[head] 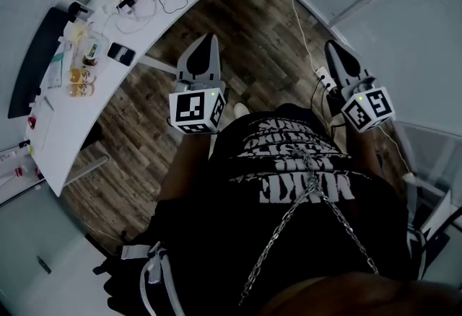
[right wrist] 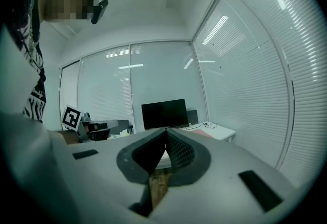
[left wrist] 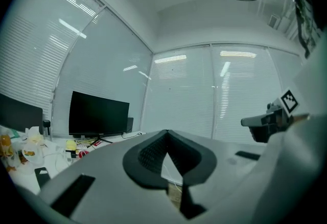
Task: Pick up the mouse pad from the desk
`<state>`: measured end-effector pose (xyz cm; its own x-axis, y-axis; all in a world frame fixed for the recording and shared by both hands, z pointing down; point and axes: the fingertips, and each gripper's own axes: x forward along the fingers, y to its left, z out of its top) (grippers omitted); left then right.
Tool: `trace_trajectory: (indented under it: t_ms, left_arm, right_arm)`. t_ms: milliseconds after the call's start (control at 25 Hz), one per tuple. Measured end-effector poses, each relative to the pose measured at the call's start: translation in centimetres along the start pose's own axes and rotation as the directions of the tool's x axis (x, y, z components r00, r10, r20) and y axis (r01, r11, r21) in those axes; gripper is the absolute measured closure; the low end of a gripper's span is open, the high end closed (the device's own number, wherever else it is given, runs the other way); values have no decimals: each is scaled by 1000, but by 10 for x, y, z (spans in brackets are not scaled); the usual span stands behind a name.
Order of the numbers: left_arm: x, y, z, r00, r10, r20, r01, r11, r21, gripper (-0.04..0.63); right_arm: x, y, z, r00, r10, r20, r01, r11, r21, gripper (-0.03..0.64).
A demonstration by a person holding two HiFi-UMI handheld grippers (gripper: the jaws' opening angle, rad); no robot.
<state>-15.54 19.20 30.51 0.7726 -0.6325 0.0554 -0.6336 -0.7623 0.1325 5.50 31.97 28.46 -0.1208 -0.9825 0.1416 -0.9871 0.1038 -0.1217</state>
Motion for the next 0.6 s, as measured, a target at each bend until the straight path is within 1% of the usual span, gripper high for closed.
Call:
trace_trajectory:
  t_ms: [80,160,360,600]
  left_arm:
    - [3,11,3,1000,18,13,-18,1000,4,588]
    - [7,20,1,999,33,8,-33,999,7,588]
    - [9,33,-14,997,58,-42,-58,998,-3,588]
    - [26,62,-22,990,126,-69,-127,992,-6,588]
  right_arm:
    - [13,-1,3,1000,-6,-10,6,997,-72,617]
    - [27,0,2,1000,-5,-13,3,991,-136,617]
    - [56,7,-3,999,29,-43,-36,987,-156,617]
    - [102,-9,-12,993,105,-55,-111,986,-122,617]
